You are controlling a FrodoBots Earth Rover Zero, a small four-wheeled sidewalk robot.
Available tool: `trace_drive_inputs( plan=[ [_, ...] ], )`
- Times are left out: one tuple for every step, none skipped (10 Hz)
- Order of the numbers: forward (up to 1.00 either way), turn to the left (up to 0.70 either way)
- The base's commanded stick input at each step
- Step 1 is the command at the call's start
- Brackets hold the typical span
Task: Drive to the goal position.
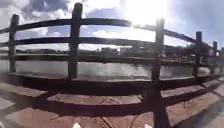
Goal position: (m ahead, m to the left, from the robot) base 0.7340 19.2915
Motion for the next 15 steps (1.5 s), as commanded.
trace_drive_inputs(
  plan=[
    [-0.7, -0.35],
    [-0.7, -0.35],
    [-0.7, -0.35],
    [-0.7, -0.35],
    [-0.7, -0.35],
    [-0.7, -0.35],
    [-0.7, -0.35],
    [-0.7, -0.35],
    [-0.7, -0.35],
    [-0.7, -0.35],
    [-0.07, -0.04],
    [0.13, 0.0],
    [0.7, 0.04],
    [0.7, 0.35],
    [0.7, 0.35]
  ],
)
